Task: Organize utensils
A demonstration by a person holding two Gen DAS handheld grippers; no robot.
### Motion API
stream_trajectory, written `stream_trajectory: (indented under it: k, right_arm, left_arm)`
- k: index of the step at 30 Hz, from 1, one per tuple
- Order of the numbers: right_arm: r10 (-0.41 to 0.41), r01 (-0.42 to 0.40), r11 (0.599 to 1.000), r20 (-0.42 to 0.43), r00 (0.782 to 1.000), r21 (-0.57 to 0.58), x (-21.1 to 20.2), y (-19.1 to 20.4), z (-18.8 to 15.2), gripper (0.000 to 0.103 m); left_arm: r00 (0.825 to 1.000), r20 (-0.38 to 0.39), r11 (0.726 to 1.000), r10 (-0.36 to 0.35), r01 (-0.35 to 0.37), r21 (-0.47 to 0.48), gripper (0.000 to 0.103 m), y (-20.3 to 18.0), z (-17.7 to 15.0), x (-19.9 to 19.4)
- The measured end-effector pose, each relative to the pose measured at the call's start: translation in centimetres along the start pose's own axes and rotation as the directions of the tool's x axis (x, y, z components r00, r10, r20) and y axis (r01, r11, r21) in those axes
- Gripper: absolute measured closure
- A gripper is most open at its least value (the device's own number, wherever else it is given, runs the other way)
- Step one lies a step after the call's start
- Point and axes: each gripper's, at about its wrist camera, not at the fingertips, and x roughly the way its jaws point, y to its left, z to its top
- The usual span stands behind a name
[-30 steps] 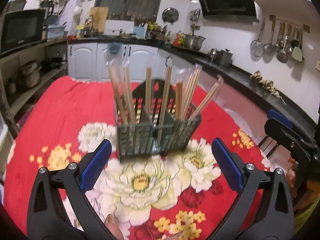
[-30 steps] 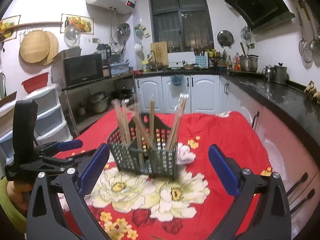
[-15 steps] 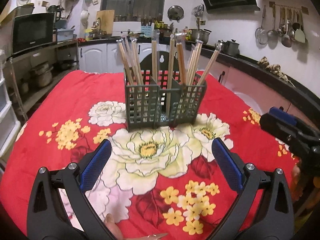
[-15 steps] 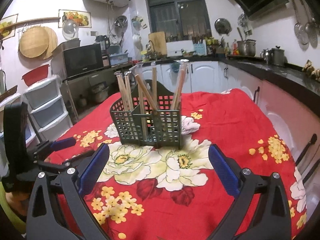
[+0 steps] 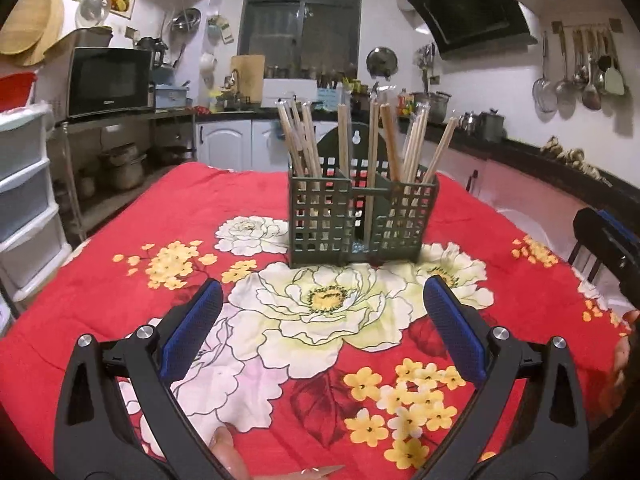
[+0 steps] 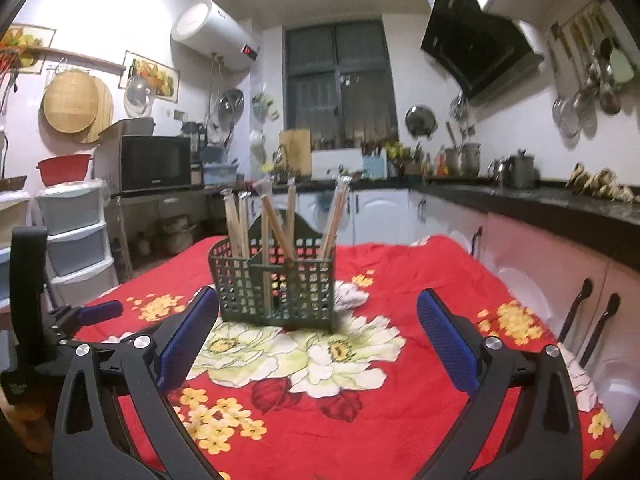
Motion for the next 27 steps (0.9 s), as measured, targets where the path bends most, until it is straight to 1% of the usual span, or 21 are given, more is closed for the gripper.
stream_trajectory:
  k: [3, 6, 12, 27]
  right_arm:
    - [-0.006, 0.006, 1.000, 0.042, 0.999, -0.004, -0.6, 0.1, -0.4, 0.006]
    - [-0.014, 0.015, 1.000, 0.052, 0.999, -0.006, -0.7, 0.3, -0.7, 0.006]
    - [-0.017, 0.017, 1.000, 0.041, 0.999, 0.003, -0.8, 0.3, -0.9, 0.006]
    - [-0.016, 0.016, 1.000, 0.042, 0.999, 0.001, -0.9, 0.4, -1.0, 0.006]
  left_arm:
    - [0.999, 0.050, 1.000, 0.005, -0.006, 0.008, 0.011, -0.1, 0.1, -0.8]
    - [0.997, 0.073, 1.000, 0.000, -0.001, 0.021, 0.011, -0.3, 0.0, -1.2]
    - [0.997, 0.078, 1.000, -0.001, -0.001, 0.023, 0.011, -0.4, 0.0, -1.3]
    - [0.997, 0.073, 1.000, -0.004, 0.002, 0.021, 0.011, -0.4, 0.0, -1.3]
